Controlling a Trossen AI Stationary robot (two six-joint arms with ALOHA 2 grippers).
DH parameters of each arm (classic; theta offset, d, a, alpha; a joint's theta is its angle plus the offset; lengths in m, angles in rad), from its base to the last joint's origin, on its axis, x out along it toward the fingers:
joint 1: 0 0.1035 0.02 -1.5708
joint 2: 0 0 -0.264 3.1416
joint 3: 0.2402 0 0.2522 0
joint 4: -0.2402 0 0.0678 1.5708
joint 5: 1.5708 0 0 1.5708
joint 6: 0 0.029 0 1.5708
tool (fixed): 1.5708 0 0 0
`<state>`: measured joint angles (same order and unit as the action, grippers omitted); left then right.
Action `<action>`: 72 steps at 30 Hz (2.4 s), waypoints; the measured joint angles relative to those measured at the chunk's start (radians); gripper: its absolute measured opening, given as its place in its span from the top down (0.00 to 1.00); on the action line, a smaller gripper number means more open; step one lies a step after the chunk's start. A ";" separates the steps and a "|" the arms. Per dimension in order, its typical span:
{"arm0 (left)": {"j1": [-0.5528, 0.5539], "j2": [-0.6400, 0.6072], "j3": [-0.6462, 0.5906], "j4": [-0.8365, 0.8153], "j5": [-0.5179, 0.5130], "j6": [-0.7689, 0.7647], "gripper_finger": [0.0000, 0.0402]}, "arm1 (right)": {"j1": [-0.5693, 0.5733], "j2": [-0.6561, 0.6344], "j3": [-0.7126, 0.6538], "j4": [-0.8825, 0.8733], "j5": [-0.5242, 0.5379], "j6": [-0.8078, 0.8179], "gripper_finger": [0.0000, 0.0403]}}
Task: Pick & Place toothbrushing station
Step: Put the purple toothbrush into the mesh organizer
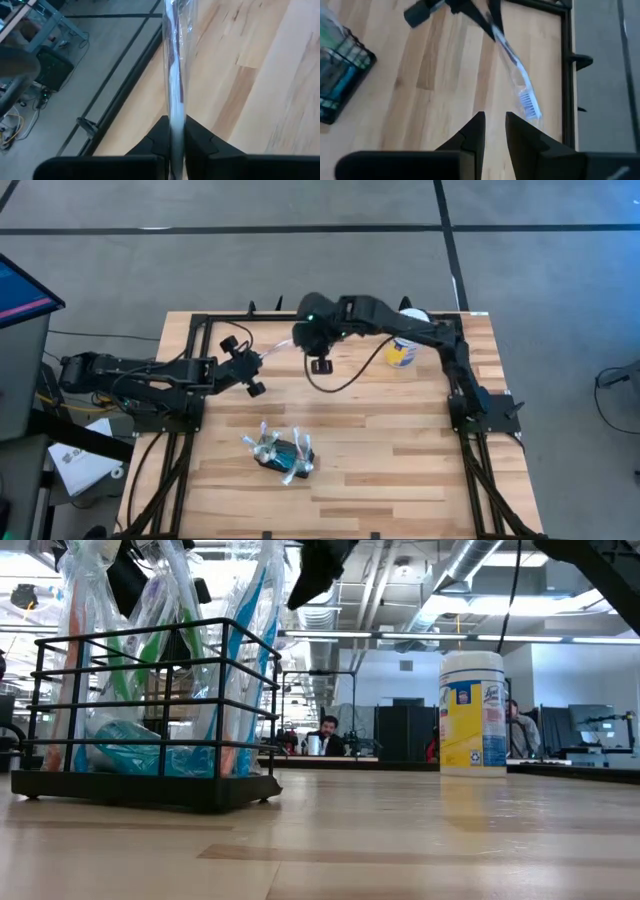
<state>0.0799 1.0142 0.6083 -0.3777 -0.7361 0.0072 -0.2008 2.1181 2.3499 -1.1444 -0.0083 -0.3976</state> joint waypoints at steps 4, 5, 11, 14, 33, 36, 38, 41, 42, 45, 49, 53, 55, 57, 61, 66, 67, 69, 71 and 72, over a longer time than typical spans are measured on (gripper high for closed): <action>-0.001 -0.014 0.000 0.008 0.001 -0.016 0.96 | -0.040 -0.016 0.000 -0.013 -0.084 0.006 0.84; -0.002 -0.016 0.000 0.017 0.000 -0.017 0.96 | -0.049 -0.018 -0.001 -0.013 -0.112 0.006 0.84; -0.001 -0.089 0.000 0.030 0.001 -0.023 0.96 | -0.112 -0.021 -0.001 -0.009 -0.306 -0.003 0.84; -0.002 -0.140 0.000 0.035 0.002 -0.027 0.96 | -0.139 -0.021 -0.001 0.007 -0.341 -0.018 0.84; -0.002 -0.345 0.000 0.162 0.102 0.037 0.96 | -0.200 -0.021 -0.001 0.281 -0.640 -0.084 0.84; -0.002 -0.359 0.000 0.206 0.144 0.046 0.96 | -0.202 -0.021 -0.001 0.324 -0.697 -0.084 0.84; -0.002 -0.369 0.000 0.239 0.168 0.065 0.96 | -0.202 -0.021 -0.001 0.346 -0.744 -0.086 0.84; -0.002 -0.378 0.000 0.284 0.215 0.092 0.96 | -0.199 -0.021 -0.001 0.369 -0.772 -0.106 0.84; -0.002 -0.380 0.000 0.306 0.228 0.099 0.96 | -0.199 -0.020 -0.001 0.379 -0.781 -0.108 0.84; -0.002 -0.380 0.000 0.347 0.289 0.124 0.96 | -0.199 -0.020 -0.001 0.410 -0.819 -0.111 0.84; -0.002 -0.380 0.000 0.374 0.343 0.127 0.96 | -0.200 -0.020 -0.001 0.464 -0.878 -0.111 0.84; -0.002 -0.380 0.000 0.396 0.373 0.127 0.95 | -0.199 -0.020 -0.001 0.525 -0.919 -0.109 0.84; -0.002 -0.380 0.000 0.409 0.393 0.128 0.95 | -0.196 -0.020 -0.001 0.552 -0.934 -0.103 0.84; -0.002 -0.380 0.000 0.432 0.423 0.139 0.95 | -0.193 -0.020 -0.001 0.571 -0.937 -0.102 0.84; -0.002 -0.377 0.000 0.479 0.466 0.151 0.95 | -0.183 -0.020 -0.001 0.607 -0.938 -0.099 0.84; -0.002 -0.370 0.000 0.497 0.481 0.154 0.95 | -0.164 -0.020 -0.001 0.655 -0.938 -0.099 0.84; -0.002 -0.369 0.000 0.497 0.481 0.154 0.95 | -0.161 -0.020 -0.001 0.666 -0.938 -0.099 0.84; -0.002 -0.363 0.000 0.507 0.481 0.154 0.95 | -0.158 -0.020 -0.001 0.680 -0.938 -0.099 0.84; -0.002 -0.360 0.000 0.511 0.481 0.154 0.95 | -0.153 -0.020 -0.001 0.687 -0.938 -0.099 0.84; -0.002 -0.359 -0.001 0.512 0.481 0.159 0.95 | -0.152 -0.020 -0.001 0.689 -0.938 -0.100 0.84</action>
<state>0.0780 0.6550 0.6075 0.1347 -0.2550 0.1660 -0.3527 2.0983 2.3493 -0.4551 -0.9459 -0.4973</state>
